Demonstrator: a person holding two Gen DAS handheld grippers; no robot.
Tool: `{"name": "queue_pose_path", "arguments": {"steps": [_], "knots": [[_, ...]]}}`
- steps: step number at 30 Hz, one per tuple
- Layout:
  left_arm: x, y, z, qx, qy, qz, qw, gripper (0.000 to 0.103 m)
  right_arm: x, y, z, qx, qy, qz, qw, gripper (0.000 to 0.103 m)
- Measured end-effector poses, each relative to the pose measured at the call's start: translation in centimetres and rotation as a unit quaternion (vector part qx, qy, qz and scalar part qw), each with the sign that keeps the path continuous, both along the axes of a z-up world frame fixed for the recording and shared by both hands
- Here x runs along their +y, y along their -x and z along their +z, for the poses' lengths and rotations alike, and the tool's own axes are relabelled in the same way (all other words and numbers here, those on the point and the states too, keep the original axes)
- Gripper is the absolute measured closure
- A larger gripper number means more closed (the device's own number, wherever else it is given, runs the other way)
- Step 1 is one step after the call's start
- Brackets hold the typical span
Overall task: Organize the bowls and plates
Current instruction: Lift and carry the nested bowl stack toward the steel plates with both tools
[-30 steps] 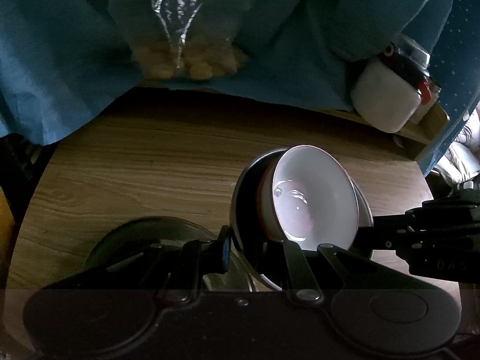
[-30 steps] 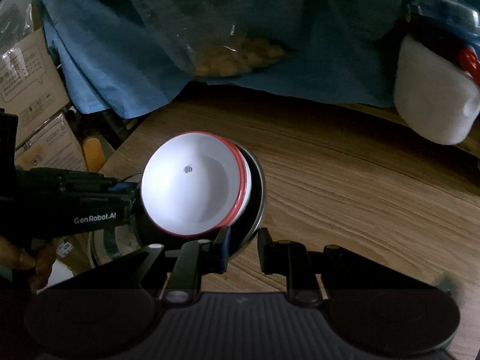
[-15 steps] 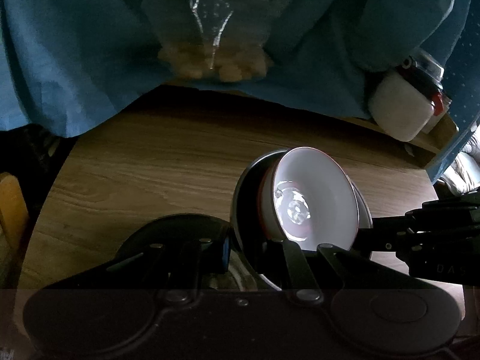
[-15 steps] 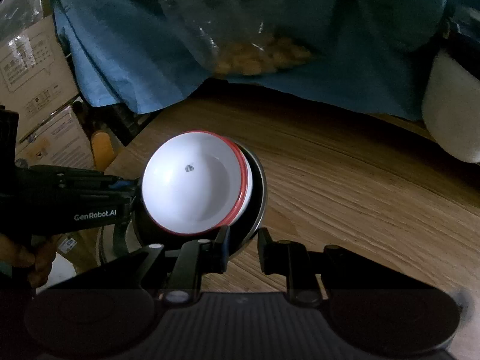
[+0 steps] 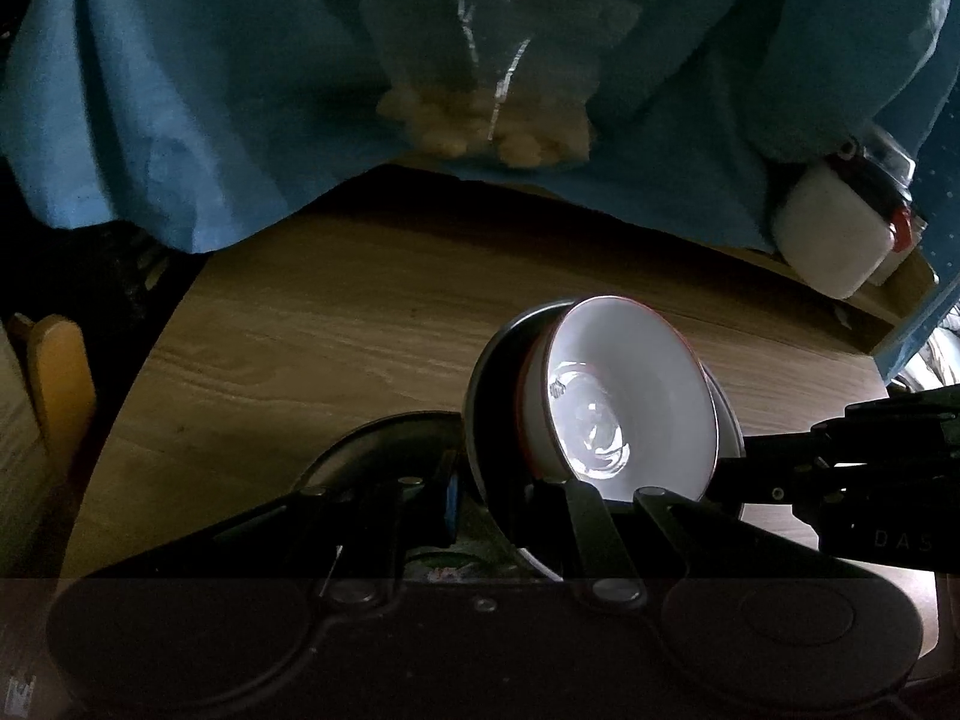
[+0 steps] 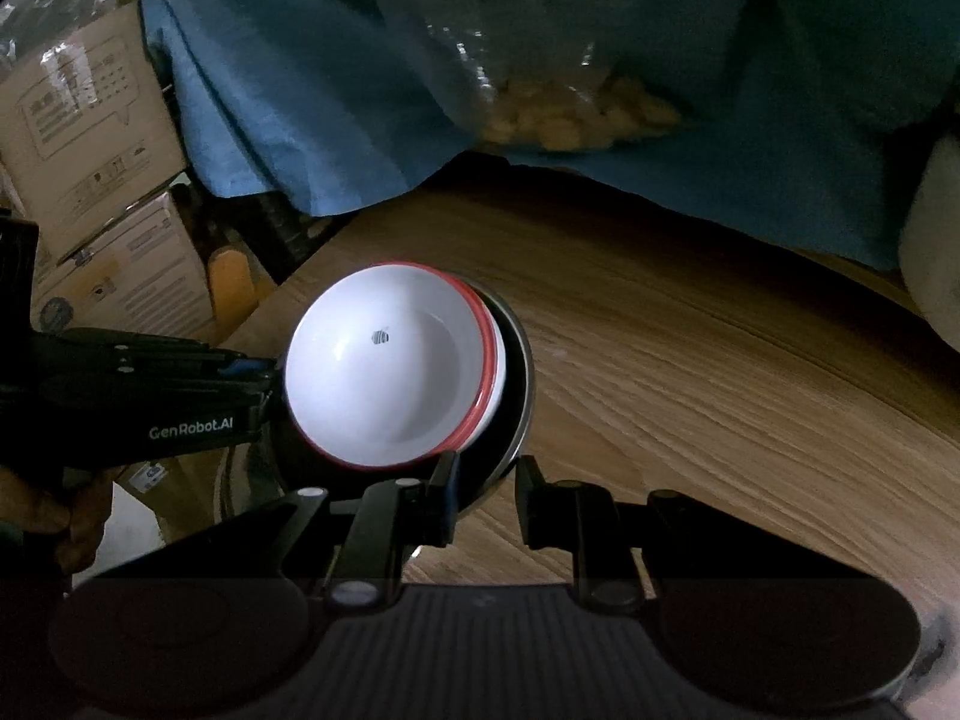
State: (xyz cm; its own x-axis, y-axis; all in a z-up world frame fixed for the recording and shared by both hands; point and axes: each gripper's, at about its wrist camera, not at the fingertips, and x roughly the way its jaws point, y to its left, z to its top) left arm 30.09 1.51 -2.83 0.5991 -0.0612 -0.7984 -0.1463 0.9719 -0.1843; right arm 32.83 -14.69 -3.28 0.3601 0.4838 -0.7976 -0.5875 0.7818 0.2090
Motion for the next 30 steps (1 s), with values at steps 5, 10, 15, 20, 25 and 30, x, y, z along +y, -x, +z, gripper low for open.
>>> {"name": "queue_pose_path", "arguments": {"steps": [5,10,15,20,25,30], "knots": [[0.8,0.7,0.1,0.001,0.0,0.012,0.9999,0.09,1.0,0.2,-0.1,0.0,0.0,0.013,1.0,0.081],[1.3,1.3,0.1,0.003,0.002,0.022,0.9998,0.09,1.8,0.6,-0.1,0.001,0.004,0.026,1.0,0.081],[1.6,1.6,-0.1,0.006,0.003,0.03,0.9995,0.09,2.6,0.8,-0.3,0.004,0.008,0.035,0.999,0.081],[2.0,1.9,-0.1,0.009,0.004,0.037,0.9993,0.09,3.2,0.8,-0.4,0.007,0.01,0.042,0.999,0.081],[2.5,2.4,-0.3,0.017,0.005,0.047,0.9987,0.09,3.8,0.9,-0.7,0.012,0.011,0.054,0.998,0.081],[3.1,2.9,-0.8,0.03,0.009,0.059,0.9978,0.09,4.7,1.0,-1.0,0.022,0.013,0.069,0.997,0.081]]}}
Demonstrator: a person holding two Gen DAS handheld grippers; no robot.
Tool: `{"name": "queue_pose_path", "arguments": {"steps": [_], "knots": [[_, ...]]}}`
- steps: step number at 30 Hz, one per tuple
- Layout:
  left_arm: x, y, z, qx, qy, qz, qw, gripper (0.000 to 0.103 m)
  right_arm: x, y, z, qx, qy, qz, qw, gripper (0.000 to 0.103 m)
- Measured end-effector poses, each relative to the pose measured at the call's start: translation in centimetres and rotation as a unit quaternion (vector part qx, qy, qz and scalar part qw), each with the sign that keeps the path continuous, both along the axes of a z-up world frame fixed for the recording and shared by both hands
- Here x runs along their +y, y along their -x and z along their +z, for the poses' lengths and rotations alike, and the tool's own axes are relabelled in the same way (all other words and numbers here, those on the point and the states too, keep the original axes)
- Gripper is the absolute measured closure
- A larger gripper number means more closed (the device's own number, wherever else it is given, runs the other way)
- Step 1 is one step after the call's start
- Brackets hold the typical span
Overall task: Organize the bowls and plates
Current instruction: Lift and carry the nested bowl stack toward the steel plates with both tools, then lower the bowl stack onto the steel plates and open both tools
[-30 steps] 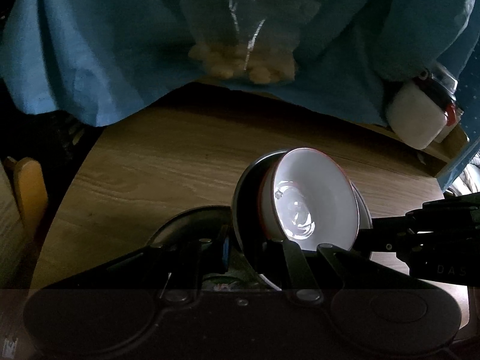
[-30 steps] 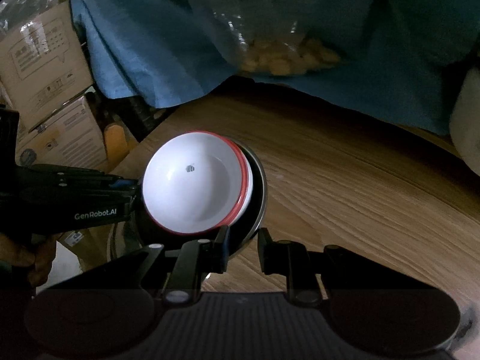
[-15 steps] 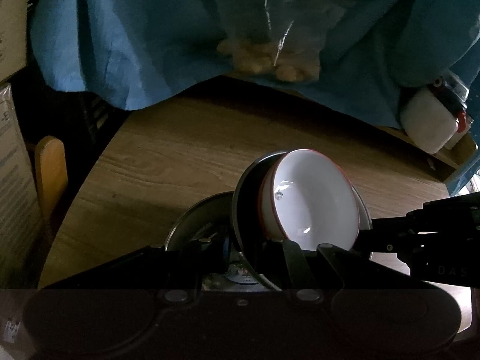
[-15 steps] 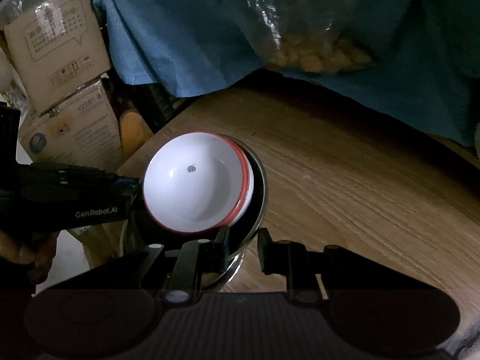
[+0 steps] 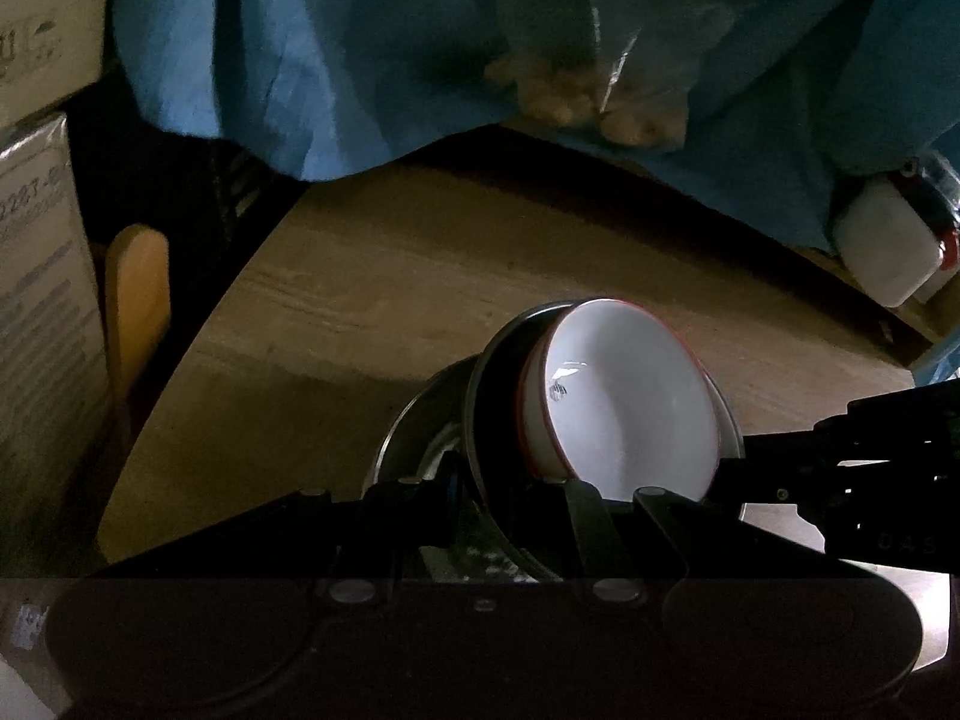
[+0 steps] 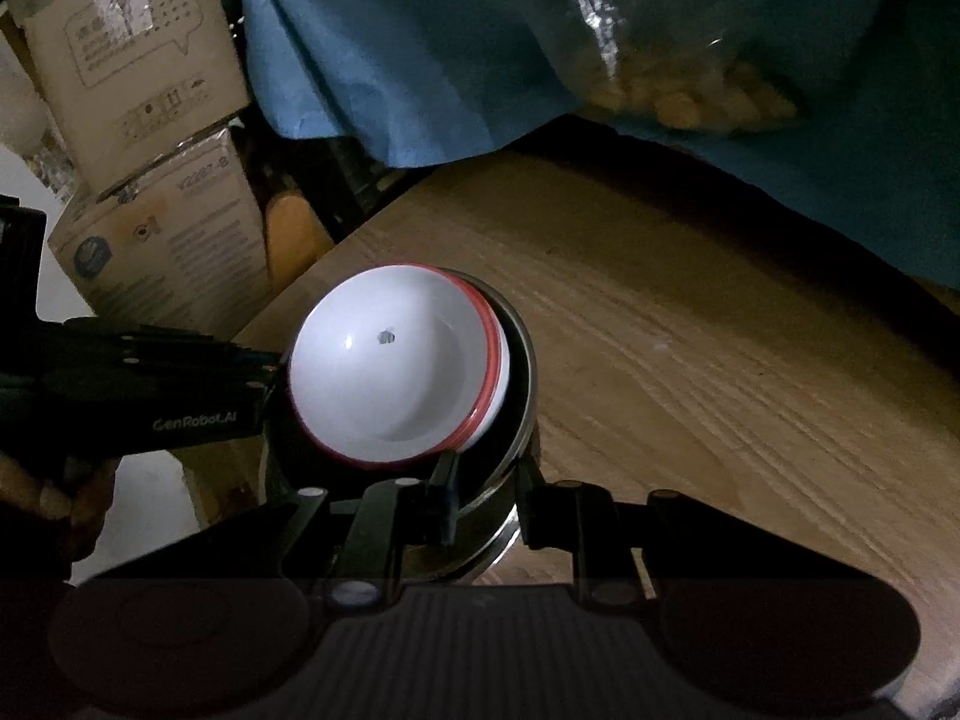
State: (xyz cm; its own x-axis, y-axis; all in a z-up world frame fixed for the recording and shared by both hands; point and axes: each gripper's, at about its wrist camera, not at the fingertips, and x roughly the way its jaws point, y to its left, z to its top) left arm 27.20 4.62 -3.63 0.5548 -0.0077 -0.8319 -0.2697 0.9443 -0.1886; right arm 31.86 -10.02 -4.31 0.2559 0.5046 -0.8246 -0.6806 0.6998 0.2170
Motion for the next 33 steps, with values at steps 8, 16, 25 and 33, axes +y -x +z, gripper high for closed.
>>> {"name": "queue_pose_path", "arguments": {"steps": [8,16,25,33], "knots": [[0.7,0.5,-0.7,0.017,0.005,0.014,0.9998,0.09,1.1,0.1,-0.7,0.015,0.006,0.019,1.0,0.081],[1.2,0.9,-1.2,0.033,0.016,0.017,0.9992,0.089,1.7,0.2,-1.2,0.025,0.013,0.027,0.999,0.081],[1.3,0.9,-1.2,0.033,0.019,0.012,0.9992,0.089,2.1,0.3,-1.2,0.027,0.017,0.025,0.999,0.081],[1.3,0.6,-1.3,0.036,0.018,0.005,0.9992,0.088,2.1,0.3,-1.3,0.025,0.017,0.016,0.999,0.081]]}}
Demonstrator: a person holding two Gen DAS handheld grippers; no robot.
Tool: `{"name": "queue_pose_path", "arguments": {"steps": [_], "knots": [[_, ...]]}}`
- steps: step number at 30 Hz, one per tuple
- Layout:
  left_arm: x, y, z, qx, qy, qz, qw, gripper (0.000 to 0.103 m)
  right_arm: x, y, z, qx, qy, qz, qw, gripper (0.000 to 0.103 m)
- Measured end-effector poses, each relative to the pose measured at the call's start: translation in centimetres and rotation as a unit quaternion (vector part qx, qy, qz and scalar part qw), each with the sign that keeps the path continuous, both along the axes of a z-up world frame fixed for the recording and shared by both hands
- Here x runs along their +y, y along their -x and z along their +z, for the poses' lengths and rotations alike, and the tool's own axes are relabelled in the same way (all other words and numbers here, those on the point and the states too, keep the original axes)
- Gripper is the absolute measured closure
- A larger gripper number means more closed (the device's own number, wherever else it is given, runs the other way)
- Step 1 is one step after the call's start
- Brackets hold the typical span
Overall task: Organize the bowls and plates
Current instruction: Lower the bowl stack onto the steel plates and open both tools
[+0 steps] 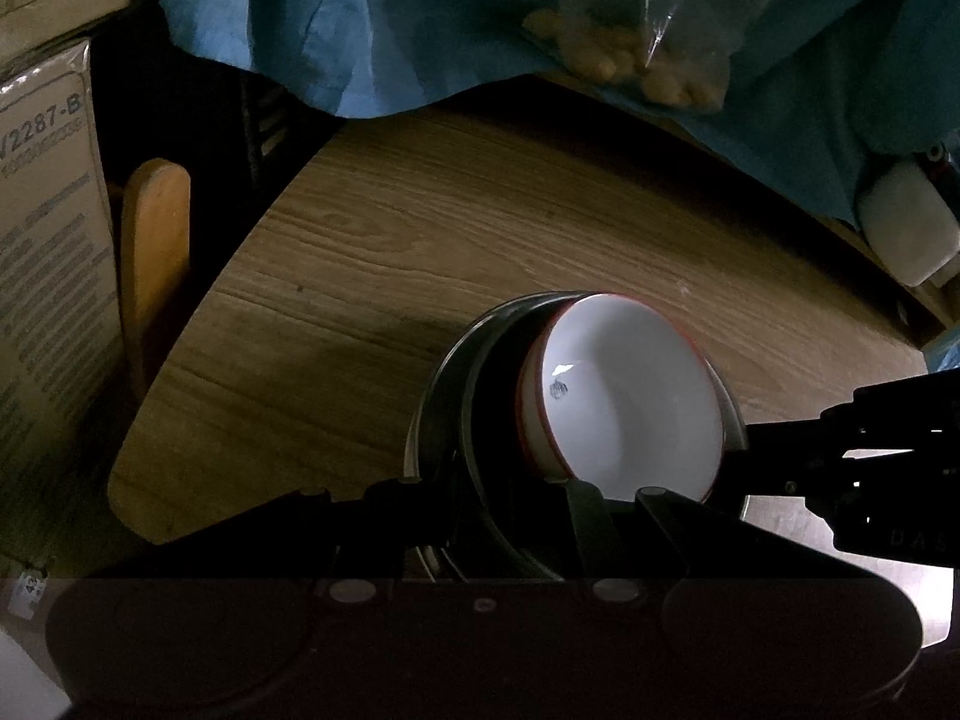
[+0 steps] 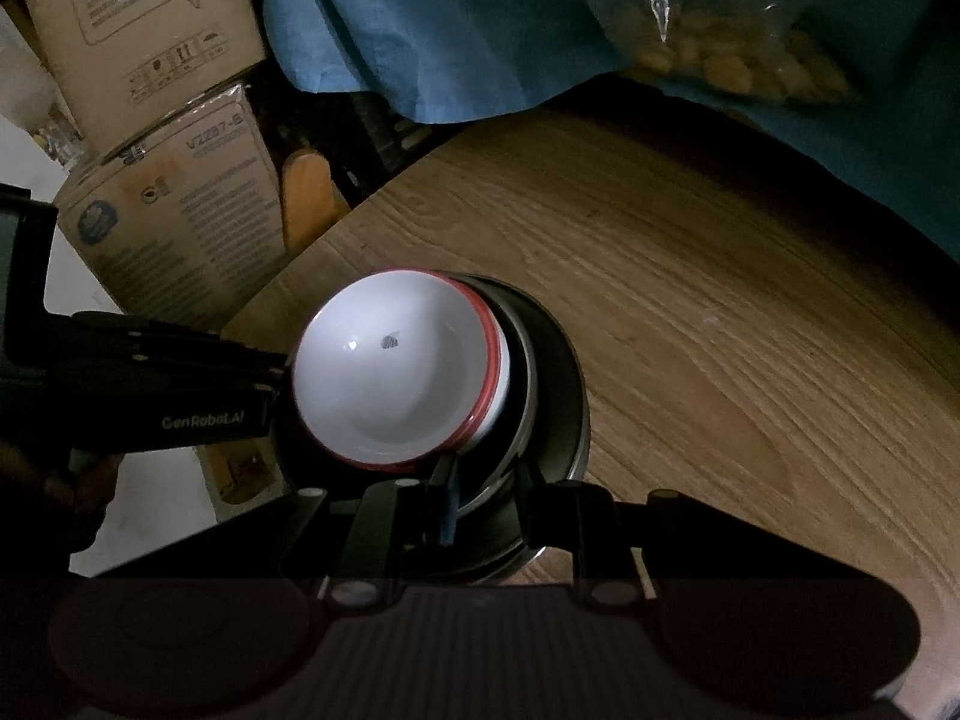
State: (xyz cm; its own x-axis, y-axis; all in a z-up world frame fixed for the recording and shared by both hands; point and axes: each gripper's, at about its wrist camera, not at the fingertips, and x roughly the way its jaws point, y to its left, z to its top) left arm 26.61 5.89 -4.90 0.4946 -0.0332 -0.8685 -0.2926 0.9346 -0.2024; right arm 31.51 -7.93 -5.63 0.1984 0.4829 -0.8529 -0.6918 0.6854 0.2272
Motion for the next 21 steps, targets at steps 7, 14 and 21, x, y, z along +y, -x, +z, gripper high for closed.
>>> {"name": "queue_pose_path", "arguments": {"steps": [7,14,21], "knots": [[-0.07,-0.24,-0.02,0.001,-0.002,-0.005,1.0,0.088,0.12,0.09,-0.05,-0.001,0.004,-0.005,1.0,0.08],[-0.24,-0.35,0.12,0.001,-0.013,-0.01,0.9999,0.085,0.2,0.26,0.05,-0.005,0.005,-0.009,1.0,0.08],[-0.2,-0.2,0.36,-0.002,-0.022,-0.009,0.9997,0.077,0.03,0.28,0.11,-0.007,0.006,-0.016,1.0,0.078]]}}
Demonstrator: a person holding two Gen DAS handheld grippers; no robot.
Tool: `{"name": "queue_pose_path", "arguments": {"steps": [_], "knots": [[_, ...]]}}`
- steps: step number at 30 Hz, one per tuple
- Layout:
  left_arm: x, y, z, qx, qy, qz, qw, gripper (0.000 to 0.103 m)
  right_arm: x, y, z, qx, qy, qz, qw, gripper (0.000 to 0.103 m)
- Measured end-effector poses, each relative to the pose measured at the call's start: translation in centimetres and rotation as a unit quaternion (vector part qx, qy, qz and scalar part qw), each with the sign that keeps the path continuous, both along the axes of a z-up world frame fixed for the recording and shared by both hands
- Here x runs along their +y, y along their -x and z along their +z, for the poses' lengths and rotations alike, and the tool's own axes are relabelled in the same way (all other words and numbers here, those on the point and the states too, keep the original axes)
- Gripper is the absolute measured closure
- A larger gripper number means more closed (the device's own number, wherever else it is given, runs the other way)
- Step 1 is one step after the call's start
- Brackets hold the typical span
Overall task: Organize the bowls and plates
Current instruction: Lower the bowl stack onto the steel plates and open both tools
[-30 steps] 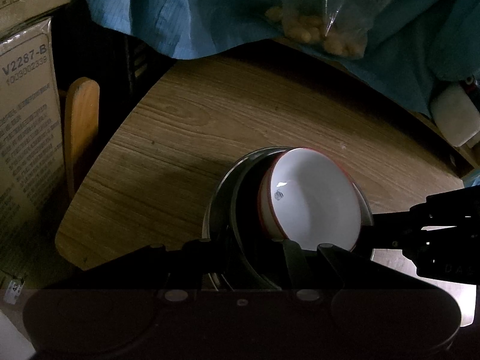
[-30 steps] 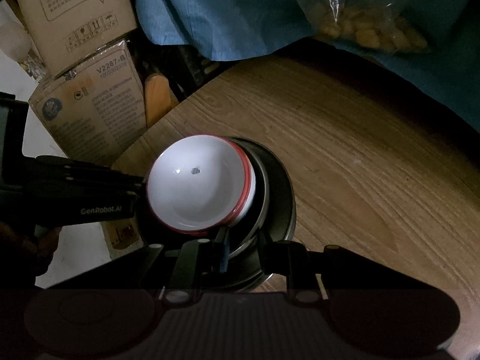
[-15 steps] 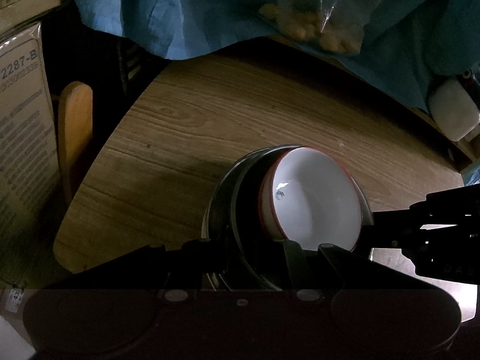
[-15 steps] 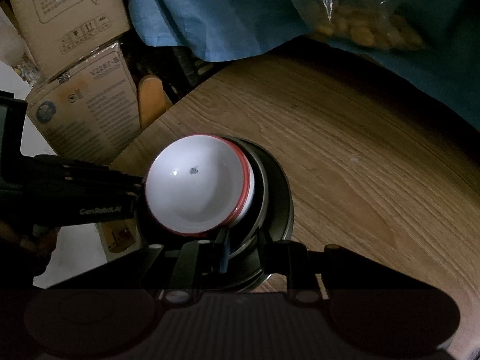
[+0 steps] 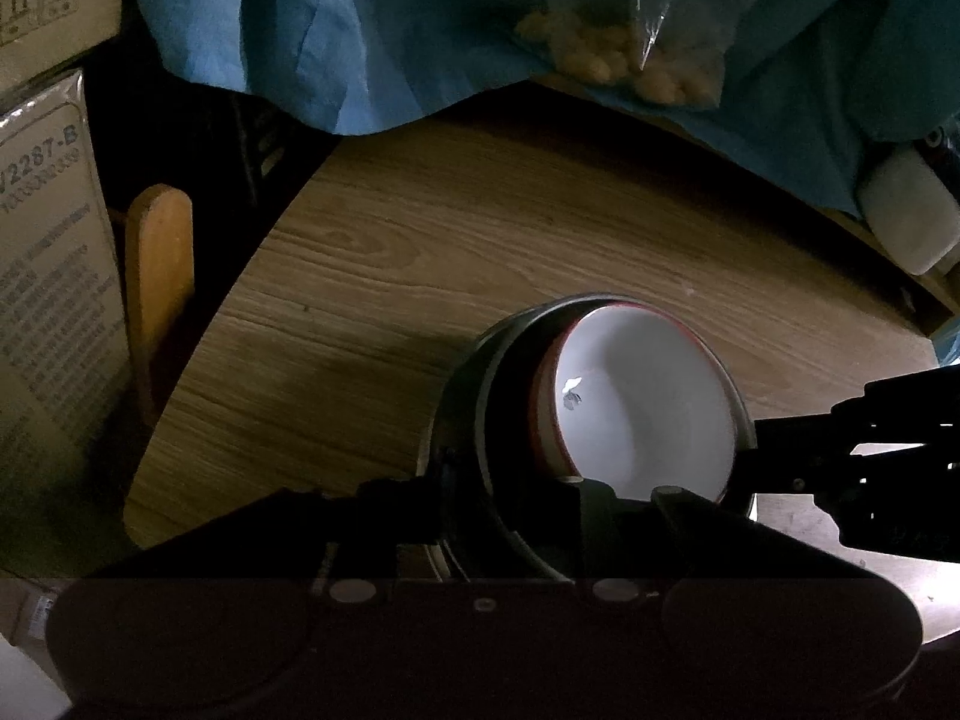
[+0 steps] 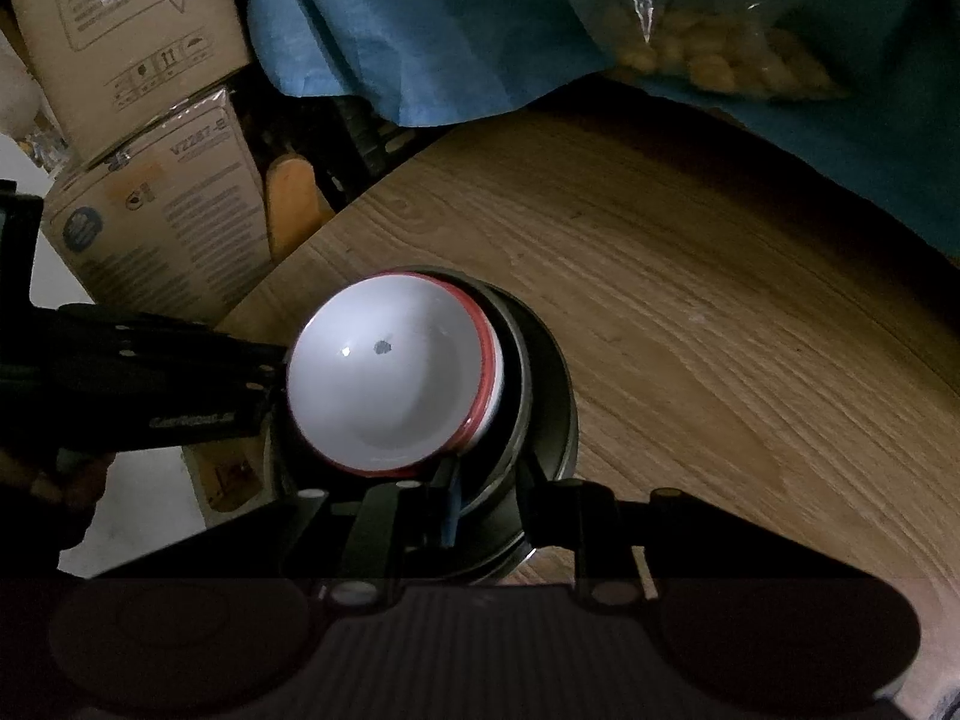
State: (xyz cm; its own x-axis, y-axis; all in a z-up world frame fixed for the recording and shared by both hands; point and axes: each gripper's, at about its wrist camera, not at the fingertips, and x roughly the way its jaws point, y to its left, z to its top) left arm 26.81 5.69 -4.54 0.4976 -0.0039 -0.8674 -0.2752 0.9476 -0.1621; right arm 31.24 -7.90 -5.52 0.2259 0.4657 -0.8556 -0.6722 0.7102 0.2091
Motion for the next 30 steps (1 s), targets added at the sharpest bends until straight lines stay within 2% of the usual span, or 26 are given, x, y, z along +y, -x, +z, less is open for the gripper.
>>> {"name": "queue_pose_path", "arguments": {"steps": [11,13,14,15,18,25,27,29,30], "knots": [[0.6,-0.1,0.2,-0.006,0.0,-0.014,0.9999,0.076,-0.8,0.3,0.1,-0.023,0.009,-0.033,0.999,0.055],[0.6,-0.1,0.4,-0.004,-0.016,-0.014,0.9998,0.061,-0.9,0.5,0.2,-0.031,0.01,-0.042,0.999,0.051],[0.7,-0.2,0.5,0.002,-0.036,-0.008,0.9993,0.043,-1.0,0.5,0.2,-0.034,0.011,-0.045,0.998,0.05],[0.9,-0.2,0.5,0.001,-0.046,-0.005,0.9989,0.031,-1.0,0.6,0.2,-0.038,0.013,-0.049,0.998,0.049],[1.6,0.3,1.0,-0.025,-0.04,0.002,0.9989,0.028,-1.3,1.0,0.3,-0.048,0.011,-0.061,0.997,0.043],[1.6,0.3,1.6,-0.028,-0.059,0.003,0.9978,0.02,-1.8,1.2,0.6,-0.06,0.004,-0.079,0.995,0.032],[1.5,0.5,1.6,-0.032,-0.066,0.007,0.9973,0.014,-1.9,1.3,0.6,-0.061,0.002,-0.082,0.995,0.027],[1.5,0.7,1.8,-0.041,-0.072,0.012,0.9965,0.011,-1.9,1.4,0.7,-0.065,-0.002,-0.084,0.994,0.016],[1.5,0.8,1.9,-0.046,-0.074,0.013,0.9961,0.01,-1.9,1.5,0.8,-0.069,-0.003,-0.086,0.994,0.013]]}}
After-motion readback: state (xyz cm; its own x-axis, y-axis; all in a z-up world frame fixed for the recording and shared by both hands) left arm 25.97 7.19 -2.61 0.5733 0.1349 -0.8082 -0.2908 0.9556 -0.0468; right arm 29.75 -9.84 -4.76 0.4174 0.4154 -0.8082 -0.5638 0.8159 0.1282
